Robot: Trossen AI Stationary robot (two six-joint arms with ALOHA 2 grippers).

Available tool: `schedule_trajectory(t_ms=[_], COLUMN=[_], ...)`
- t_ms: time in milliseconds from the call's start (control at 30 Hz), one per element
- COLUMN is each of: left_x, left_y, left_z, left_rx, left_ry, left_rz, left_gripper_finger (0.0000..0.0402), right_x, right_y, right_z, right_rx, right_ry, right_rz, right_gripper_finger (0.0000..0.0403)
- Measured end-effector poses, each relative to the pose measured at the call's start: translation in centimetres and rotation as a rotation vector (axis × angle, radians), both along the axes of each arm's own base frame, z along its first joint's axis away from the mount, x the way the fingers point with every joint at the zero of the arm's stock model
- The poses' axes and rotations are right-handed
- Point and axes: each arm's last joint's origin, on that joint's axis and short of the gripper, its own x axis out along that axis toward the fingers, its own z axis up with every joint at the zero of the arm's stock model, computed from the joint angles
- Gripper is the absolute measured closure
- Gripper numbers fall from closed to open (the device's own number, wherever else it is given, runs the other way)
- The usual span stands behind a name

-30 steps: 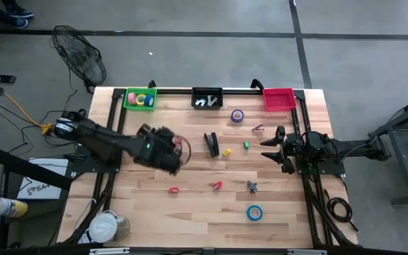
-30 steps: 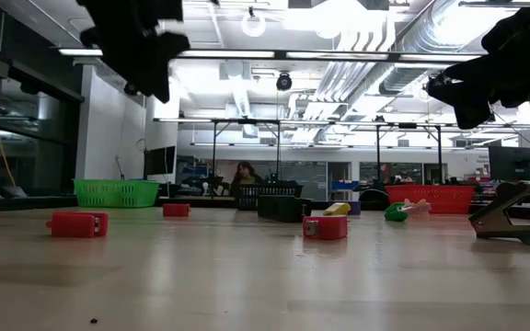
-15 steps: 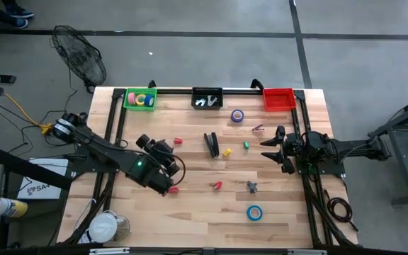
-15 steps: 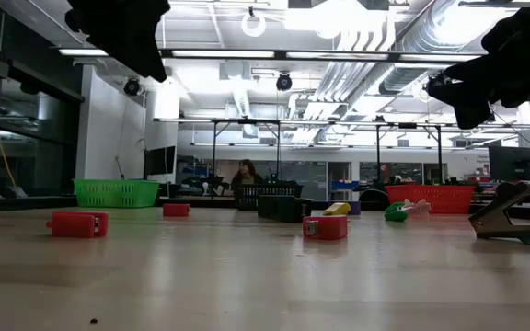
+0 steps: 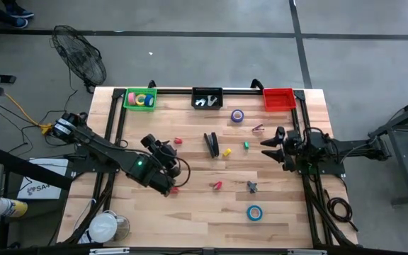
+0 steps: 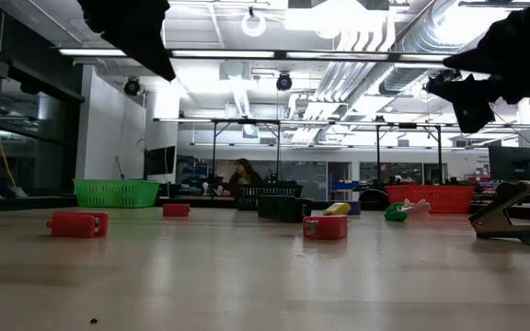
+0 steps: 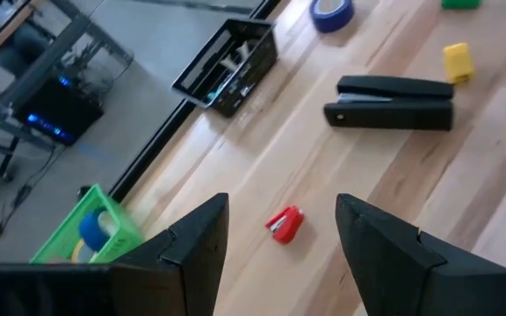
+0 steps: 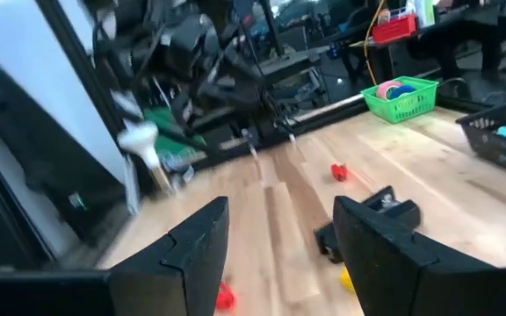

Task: Pick and place Stapler, Stapler remover, tape
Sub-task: Put the light blue tape in the green bin

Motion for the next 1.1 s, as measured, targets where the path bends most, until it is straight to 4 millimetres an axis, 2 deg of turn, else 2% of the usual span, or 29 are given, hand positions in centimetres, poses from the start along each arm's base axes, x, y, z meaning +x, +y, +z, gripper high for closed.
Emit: schedule_trajectory(t_ms=[267, 367, 567, 667, 867, 1100], left_x=[0.4, 0.6, 1.6, 2.3, 3.0, 3.4], left_y=[-0.2, -0.3, -1.0, -1.4, -1.9, -1.0], left_z=[-1.3, -2.1, -2.9, -3.4, -3.9, -3.7], left_rx=[0.006, -0.006, -0.047, -0.065, -0.072, -0.092], left_ry=[-0.012, -0.017, -0.049, -0.058, -0.059, -0.043], left_rz=[-0.044, -0.064, -0.167, -0.259, -0.427, -0.448], left_gripper_finger=[0.0197, 0.0197, 0.0197, 0.0197, 0.0197, 0.0197], right_x=[0.0, 0.2, 1.0, 1.8, 4.5, 7.6], right_y=[-0.2, -0.2, 0.3, 0.8, 2.5, 5.9], right_z=[0.1, 0.0, 1.6, 3.0, 5.8, 8.0], right_rx=[0.1, 0.12, 0.155, 0.145, 0.092, 0.114], right_ry=[-0.015, 0.029, 0.087, 0.129, 0.37, 0.738], right_rz=[-0.058, -0.081, -0.061, -0.056, -0.065, -0.042], right_gripper_finger=[0.0205, 0.0206, 0.0206, 0.0206, 0.0206, 0.0206])
